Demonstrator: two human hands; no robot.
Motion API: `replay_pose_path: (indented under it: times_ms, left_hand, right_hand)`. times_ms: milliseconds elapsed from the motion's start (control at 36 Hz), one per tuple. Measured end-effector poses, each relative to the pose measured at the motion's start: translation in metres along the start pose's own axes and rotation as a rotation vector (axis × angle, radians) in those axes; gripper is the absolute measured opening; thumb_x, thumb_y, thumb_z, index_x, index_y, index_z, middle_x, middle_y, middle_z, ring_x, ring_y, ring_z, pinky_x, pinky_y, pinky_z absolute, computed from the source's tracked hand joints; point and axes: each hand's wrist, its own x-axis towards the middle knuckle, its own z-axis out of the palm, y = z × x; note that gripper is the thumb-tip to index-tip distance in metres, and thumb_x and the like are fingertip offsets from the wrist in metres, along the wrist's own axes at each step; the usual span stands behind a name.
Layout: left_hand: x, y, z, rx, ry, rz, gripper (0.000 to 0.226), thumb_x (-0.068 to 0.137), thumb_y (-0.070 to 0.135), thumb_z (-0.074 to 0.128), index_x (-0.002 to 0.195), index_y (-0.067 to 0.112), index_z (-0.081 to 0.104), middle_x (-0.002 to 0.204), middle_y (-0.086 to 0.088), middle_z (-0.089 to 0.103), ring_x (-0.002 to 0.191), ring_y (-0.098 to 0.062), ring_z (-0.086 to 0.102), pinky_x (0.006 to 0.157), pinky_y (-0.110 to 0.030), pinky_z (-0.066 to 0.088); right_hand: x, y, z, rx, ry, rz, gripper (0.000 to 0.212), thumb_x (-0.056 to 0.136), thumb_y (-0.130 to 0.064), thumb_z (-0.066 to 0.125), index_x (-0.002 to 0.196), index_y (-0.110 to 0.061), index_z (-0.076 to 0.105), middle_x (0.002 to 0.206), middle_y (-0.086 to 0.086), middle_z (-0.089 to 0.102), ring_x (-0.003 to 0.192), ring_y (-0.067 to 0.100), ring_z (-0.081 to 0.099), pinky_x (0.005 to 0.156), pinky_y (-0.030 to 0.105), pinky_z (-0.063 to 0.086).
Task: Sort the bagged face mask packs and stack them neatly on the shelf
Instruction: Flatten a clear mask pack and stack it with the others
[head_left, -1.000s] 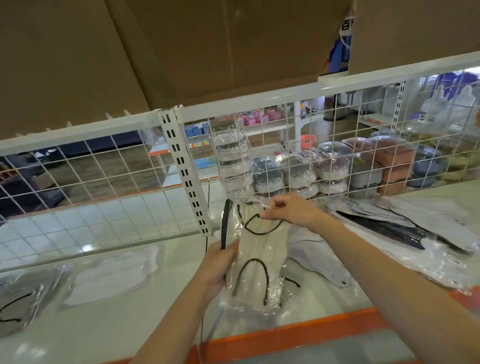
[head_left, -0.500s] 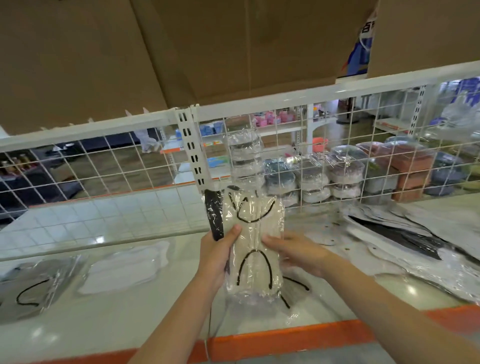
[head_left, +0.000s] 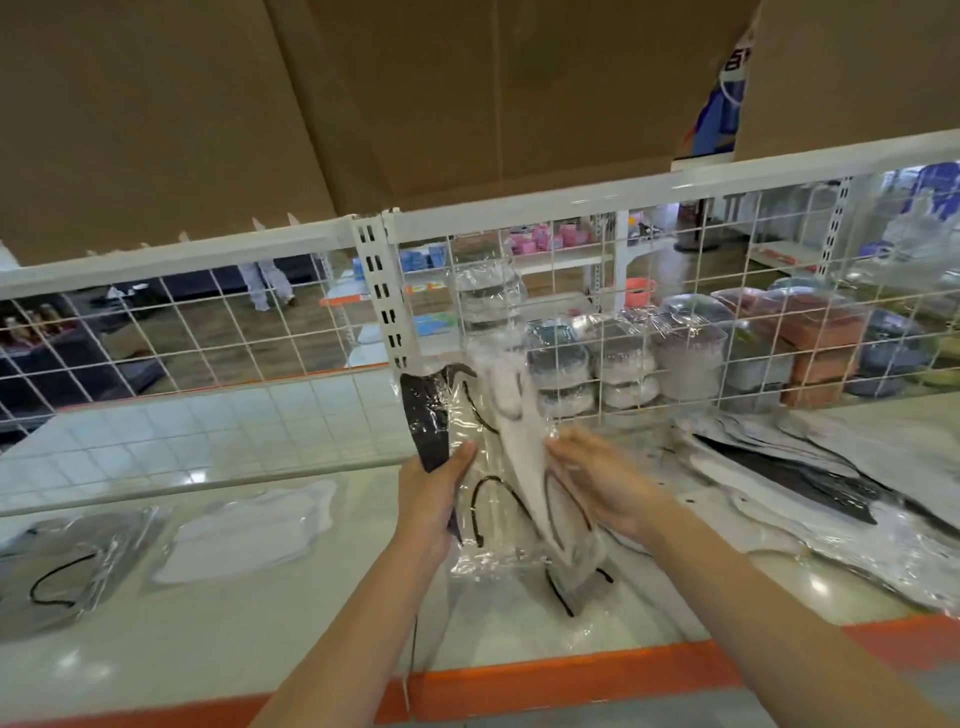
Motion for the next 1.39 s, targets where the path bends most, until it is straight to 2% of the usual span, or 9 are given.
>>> replay_pose_path:
  times_ms: [83, 222, 417, 528, 694, 889, 1167, 1250, 1389]
  left_hand:
    - [0.000, -0.005, 0.006, 0.024, 0.004, -0.039, 0.011, 0.091, 0.009, 0.058, 0.082, 0.006, 0.063, 0.074, -0.009, 0.065, 0.065, -0.019, 0.060, 0.061, -0.029, 0.049]
    - [0.007, -0.003, -0.012, 0.022, -0.003, -0.079, 0.019, 0.097, 0.020, 0.049, 0.103, 0.007, 0.063, 0.097, -0.008, 0.070, 0.090, -0.022, 0.065, 0.081, -0.034, 0.052]
    - [0.020, -0.010, -0.029, 0.512, 0.112, -0.052, 0.068, 0.085, 0.038, 0.066, 0.138, 0.009, 0.036, 0.137, -0.010, 0.044, 0.121, -0.028, 0.048, 0.102, -0.041, 0.041]
    - [0.003, -0.002, -0.007, 0.147, -0.218, -0.109, 0.099, 0.067, 0.072, 0.059, 0.139, 0.006, 0.040, 0.140, -0.020, 0.046, 0.126, -0.035, 0.046, 0.110, -0.048, 0.032]
    - [-0.005, -0.007, 0.007, 0.122, -0.249, -0.241, 0.024, 0.092, 0.005, 0.053, 0.113, -0.003, 0.061, 0.083, -0.010, 0.072, 0.072, -0.020, 0.070, 0.058, -0.030, 0.053]
    - [0.010, -0.018, -0.033, 0.093, -0.074, -0.300, 0.019, 0.089, -0.004, 0.051, 0.104, -0.004, 0.063, 0.092, -0.020, 0.070, 0.089, -0.032, 0.065, 0.084, -0.045, 0.052]
    - [0.015, -0.013, -0.047, 0.094, -0.039, -0.298, 0.024, 0.090, -0.003, 0.051, 0.112, -0.009, 0.059, 0.094, -0.021, 0.068, 0.087, -0.032, 0.065, 0.085, -0.043, 0.051]
    - [0.013, -0.014, -0.049, 0.082, -0.059, -0.286, 0.019, 0.089, -0.006, 0.047, 0.102, -0.008, 0.062, 0.082, -0.019, 0.070, 0.076, -0.030, 0.066, 0.073, -0.039, 0.053]
    - [0.013, -0.023, -0.035, -0.069, -0.119, -0.320, 0.029, 0.092, 0.010, 0.052, 0.116, -0.005, 0.060, 0.100, -0.023, 0.068, 0.088, -0.033, 0.066, 0.077, -0.041, 0.053]
  right_hand:
    - [-0.003, 0.006, 0.011, -0.273, 0.035, -0.007, 0.015, 0.093, -0.009, 0.055, 0.082, -0.015, 0.046, 0.064, 0.002, 0.047, 0.051, 0.010, 0.043, 0.043, 0.016, 0.039]
    - [0.004, -0.017, -0.016, -0.480, 0.402, -0.224, 0.023, 0.094, 0.000, 0.045, 0.114, -0.011, 0.043, 0.111, 0.012, 0.051, 0.086, 0.018, 0.054, 0.078, 0.031, 0.049]
    - [0.016, -0.029, -0.038, -0.127, 0.389, -0.210, 0.025, 0.092, -0.007, 0.052, 0.070, -0.017, 0.056, 0.049, -0.009, 0.055, 0.059, 0.013, 0.048, 0.057, 0.027, 0.040]
    - [0.015, -0.018, -0.008, -0.254, 0.294, -0.246, 0.018, 0.094, -0.006, 0.049, 0.079, -0.015, 0.055, 0.061, -0.004, 0.055, 0.062, 0.014, 0.049, 0.058, 0.024, 0.043]
    - [0.019, 0.017, 0.018, -0.662, 0.168, -0.165, 0.019, 0.101, -0.026, 0.038, 0.092, -0.016, 0.051, 0.079, -0.003, 0.051, 0.072, 0.012, 0.049, 0.066, 0.025, 0.043]
    - [0.030, 0.079, -0.020, -1.489, 0.127, 0.182, 0.068, 0.084, -0.043, 0.060, 0.134, -0.003, 0.037, 0.135, 0.017, 0.042, 0.125, 0.032, 0.042, 0.098, 0.037, 0.042]
    - [0.037, 0.059, -0.023, -1.369, 0.114, 0.219, 0.017, 0.081, -0.022, 0.062, 0.092, -0.011, 0.053, 0.090, 0.002, 0.051, 0.084, 0.019, 0.049, 0.064, 0.022, 0.041]
    - [0.035, 0.033, -0.024, -0.874, 0.314, 0.015, 0.021, 0.084, -0.009, 0.058, 0.070, -0.015, 0.042, 0.072, 0.002, 0.043, 0.064, 0.015, 0.043, 0.051, 0.023, 0.030]
    - [0.026, -0.004, -0.013, 0.042, 0.266, -0.096, 0.044, 0.082, 0.002, 0.065, 0.117, -0.014, 0.044, 0.088, 0.011, 0.060, 0.067, 0.018, 0.062, 0.054, 0.027, 0.048]
